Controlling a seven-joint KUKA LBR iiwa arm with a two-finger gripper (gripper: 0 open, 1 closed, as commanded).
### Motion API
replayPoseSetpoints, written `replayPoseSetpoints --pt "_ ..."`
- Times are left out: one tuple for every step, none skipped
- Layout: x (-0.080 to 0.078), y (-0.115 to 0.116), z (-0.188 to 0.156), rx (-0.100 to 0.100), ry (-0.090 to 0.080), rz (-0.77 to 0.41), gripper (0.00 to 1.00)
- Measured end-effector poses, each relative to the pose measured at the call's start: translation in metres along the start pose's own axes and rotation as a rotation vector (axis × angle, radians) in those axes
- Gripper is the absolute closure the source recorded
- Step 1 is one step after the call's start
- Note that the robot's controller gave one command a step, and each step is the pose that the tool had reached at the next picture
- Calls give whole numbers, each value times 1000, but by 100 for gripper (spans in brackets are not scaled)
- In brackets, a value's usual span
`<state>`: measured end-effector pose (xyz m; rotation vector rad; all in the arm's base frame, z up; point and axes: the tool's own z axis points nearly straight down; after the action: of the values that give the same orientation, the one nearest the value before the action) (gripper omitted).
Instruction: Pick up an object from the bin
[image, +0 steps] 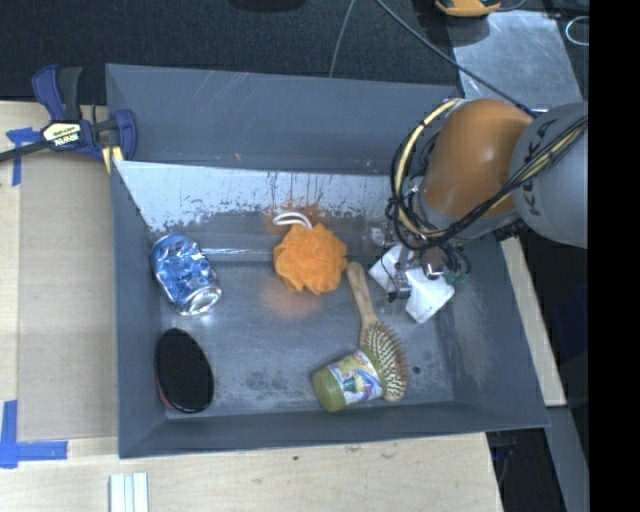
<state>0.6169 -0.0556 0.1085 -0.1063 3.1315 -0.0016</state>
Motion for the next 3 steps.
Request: replayPoseSetpoints --pt "-9 -30 9 0 -4 -105 0" --pt "-1 -37 32 -4 -11 -179 0" --pt "-4 -27 31 -17 -22 -180 100"
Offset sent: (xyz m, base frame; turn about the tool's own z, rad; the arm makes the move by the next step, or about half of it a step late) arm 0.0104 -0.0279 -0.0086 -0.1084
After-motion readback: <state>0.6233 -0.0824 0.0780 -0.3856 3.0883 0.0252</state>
